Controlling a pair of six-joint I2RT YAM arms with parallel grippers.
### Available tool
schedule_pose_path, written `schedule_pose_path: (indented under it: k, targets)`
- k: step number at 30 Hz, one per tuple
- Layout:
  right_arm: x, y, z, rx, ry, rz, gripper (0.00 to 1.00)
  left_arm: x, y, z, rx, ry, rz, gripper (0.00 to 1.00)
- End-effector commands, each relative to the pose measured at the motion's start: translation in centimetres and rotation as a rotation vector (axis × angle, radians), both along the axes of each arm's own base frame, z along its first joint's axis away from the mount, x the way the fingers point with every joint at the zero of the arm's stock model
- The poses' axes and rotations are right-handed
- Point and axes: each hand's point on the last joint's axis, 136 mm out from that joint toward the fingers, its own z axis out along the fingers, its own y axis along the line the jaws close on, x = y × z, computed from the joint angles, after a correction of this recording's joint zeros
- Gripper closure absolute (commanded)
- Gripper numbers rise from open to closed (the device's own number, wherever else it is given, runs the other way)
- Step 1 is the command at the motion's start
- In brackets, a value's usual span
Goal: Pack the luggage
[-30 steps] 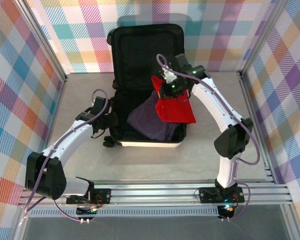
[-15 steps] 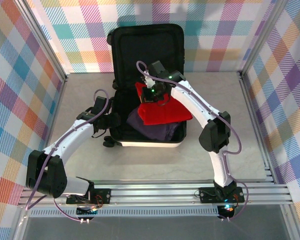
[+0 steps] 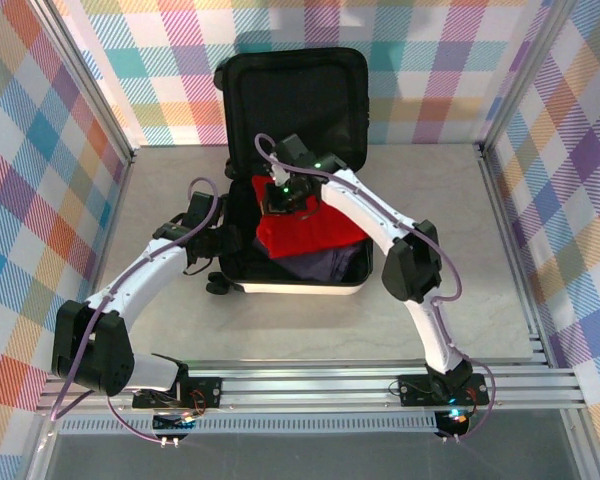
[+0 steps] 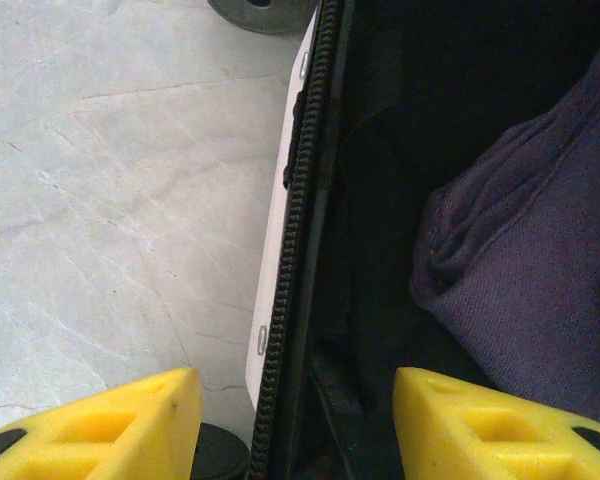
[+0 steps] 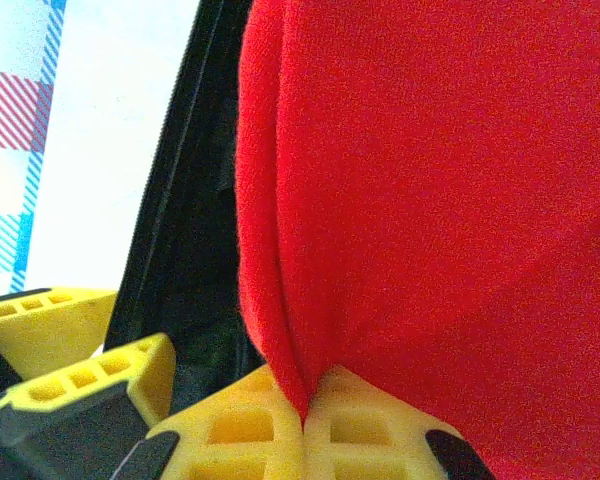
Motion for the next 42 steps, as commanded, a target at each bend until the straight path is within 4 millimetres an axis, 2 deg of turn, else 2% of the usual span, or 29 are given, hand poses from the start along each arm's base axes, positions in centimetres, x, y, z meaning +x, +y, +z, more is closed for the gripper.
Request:
schedule_pose_path:
  k: [1,5,9,11,15,17,19,22,25,28,33,37,42]
  targets:
    - [-0.2,2.0,1.3,0.073,-0.001,0.028,0.98,0.4,0.0,1.6,-0.008,-0.027,-0.01,0.47]
    - [-0.1,3.0,2.4,0.12,-0.013,0.056,0.91,0.5,0.1,2.2,-0.005,-0.034,-0.011,0.47]
    - [0.1,2.3,2.8,0.091,-0.029,0.06,0.69,0.4,0.0,3.2,-0.011,-0.048,-0.012,0.47]
    - [-0.1,1.6,3.3,0.086,-0.045,0.065,0.61,0.4,0.0,3.9,-0.017,-0.059,-0.013,0.47]
    - [-0.6,-0.5,4.6,0.064,-0.099,0.063,0.48,0.2,-0.3,5.1,-0.041,-0.083,-0.018,0.46]
    - [-0.6,-2.2,4.9,0.022,-0.118,0.049,0.46,0.1,-0.5,5.6,-0.054,-0.091,-0.02,0.46]
    - [-0.1,-4.9,4.9,-0.034,-0.147,0.008,0.44,-0.1,-1.0,5.8,-0.081,-0.092,-0.03,0.46]
    - [0.6,-9.5,4.3,-0.106,-0.16,-0.068,0.4,-0.2,-2.1,5.9,-0.11,-0.093,-0.054,0.46]
    - [0.7,-14.2,3.2,-0.216,-0.169,-0.133,0.32,-0.2,-2.8,5.5,-0.121,-0.088,-0.063,0.46]
    - [0.4,-17.4,1.9,-0.285,-0.147,-0.173,0.29,-0.2,-3.4,4.9,-0.124,-0.076,-0.077,0.46]
    - [-0.1,-20.2,-0.1,-0.35,-0.116,-0.211,0.23,-0.4,-3.7,4.7,-0.121,-0.07,-0.078,0.46]
    - [-0.6,-20.9,-1.7,-0.373,-0.087,-0.214,0.2,-0.5,-3.9,4.7,-0.124,-0.069,-0.084,0.46]
    - [-1.6,-21.1,-3.3,-0.379,-0.049,-0.206,0.22,-0.7,-4.1,4.9,-0.125,-0.07,-0.088,0.46]
